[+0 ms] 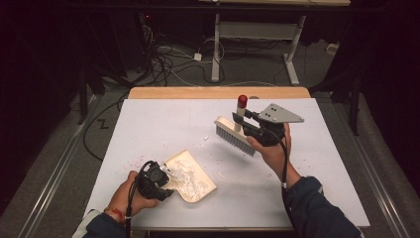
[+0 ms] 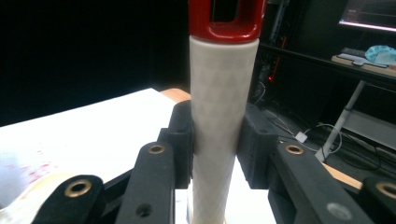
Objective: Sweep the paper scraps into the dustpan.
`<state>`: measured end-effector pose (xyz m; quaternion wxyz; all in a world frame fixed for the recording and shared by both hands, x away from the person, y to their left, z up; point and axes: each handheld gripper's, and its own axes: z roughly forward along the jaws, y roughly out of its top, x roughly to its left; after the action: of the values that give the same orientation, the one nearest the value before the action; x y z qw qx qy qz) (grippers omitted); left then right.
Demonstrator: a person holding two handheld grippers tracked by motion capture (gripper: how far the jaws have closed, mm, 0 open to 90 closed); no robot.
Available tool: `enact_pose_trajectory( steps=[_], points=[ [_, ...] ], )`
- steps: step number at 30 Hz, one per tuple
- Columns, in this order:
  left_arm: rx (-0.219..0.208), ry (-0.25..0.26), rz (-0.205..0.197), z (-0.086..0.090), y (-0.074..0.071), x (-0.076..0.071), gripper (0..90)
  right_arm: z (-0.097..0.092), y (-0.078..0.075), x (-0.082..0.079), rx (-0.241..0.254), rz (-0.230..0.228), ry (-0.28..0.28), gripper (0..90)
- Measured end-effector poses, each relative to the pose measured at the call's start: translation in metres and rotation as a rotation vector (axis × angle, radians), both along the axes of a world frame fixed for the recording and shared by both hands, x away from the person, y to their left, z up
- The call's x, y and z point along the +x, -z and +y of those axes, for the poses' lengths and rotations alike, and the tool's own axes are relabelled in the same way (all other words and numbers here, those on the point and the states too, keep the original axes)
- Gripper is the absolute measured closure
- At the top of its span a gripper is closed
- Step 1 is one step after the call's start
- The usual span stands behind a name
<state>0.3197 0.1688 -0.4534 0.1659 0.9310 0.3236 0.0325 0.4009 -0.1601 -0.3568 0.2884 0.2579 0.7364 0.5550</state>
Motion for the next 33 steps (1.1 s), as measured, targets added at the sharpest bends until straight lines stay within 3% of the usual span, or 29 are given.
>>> enact_pose_trajectory(
  steps=[14, 19, 28, 33],
  points=[
    [0.006, -0.015, -0.003, 0.000, 0.000, -0.001, 63.4, 0.032, 0.022, 0.047, -0.077, 0.013, 0.025, 70.4],
    [0.018, -0.013, -0.010, 0.000, 0.000, 0.000, 63.5, 0.048, 0.025, 0.050, -0.101, 0.009, 0.019, 70.4],
    [0.011, -0.012, -0.003, 0.001, 0.000, 0.000, 63.5, 0.078, 0.030, 0.039, -0.165, 0.015, -0.100, 69.7],
    [0.010, -0.010, -0.002, 0.001, 0.000, 0.001, 63.5, 0.081, 0.031, 0.026, -0.160, 0.027, -0.197, 69.5]
  ],
)
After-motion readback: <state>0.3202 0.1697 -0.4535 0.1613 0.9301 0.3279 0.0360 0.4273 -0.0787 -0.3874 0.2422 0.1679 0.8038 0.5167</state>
